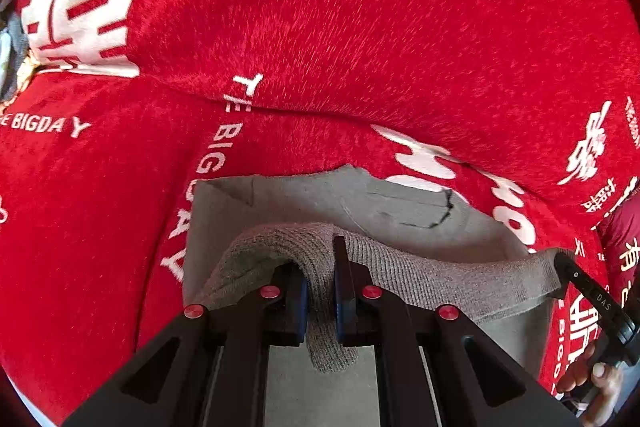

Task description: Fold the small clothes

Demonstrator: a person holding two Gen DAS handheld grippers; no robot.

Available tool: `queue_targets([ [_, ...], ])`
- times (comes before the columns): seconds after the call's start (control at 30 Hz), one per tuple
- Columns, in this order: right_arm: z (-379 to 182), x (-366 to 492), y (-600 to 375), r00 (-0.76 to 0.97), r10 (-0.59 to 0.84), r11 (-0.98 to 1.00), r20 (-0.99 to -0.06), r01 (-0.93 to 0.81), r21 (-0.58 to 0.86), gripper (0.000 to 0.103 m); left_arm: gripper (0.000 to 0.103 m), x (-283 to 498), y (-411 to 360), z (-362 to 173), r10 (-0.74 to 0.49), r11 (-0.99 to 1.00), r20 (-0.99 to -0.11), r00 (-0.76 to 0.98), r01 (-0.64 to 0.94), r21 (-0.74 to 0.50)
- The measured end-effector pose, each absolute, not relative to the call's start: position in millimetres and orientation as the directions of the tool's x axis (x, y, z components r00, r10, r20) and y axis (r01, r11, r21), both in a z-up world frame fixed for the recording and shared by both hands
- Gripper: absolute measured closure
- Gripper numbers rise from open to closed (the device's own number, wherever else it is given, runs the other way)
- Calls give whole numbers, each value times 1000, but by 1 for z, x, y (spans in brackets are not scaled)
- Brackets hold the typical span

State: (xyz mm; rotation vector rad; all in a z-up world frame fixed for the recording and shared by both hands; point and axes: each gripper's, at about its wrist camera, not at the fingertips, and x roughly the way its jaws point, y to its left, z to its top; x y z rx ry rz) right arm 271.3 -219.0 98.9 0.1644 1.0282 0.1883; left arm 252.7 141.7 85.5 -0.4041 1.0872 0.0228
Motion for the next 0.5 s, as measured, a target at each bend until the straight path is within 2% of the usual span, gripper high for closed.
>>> queue_targets([
  [0.2,67,296,-220,451,219,973,-865,-32,230,96,92,280,145,48,-197,911,-890,411,-258,-321],
  [0.33,48,310,-227,406,261,955,-876,20,294,96,92,293,150,24,-246,887,-909,337,-299,-351],
  [0.43,36,316,-239,365,318,924,-875,89,372,93,92,295,161,23,-312,849,-892,326,-325,-416],
  [0.5,35,318,-248,349,368,890,-862,138,435,84,92,294,172,28,-383,802,-861,333,-343,-489],
])
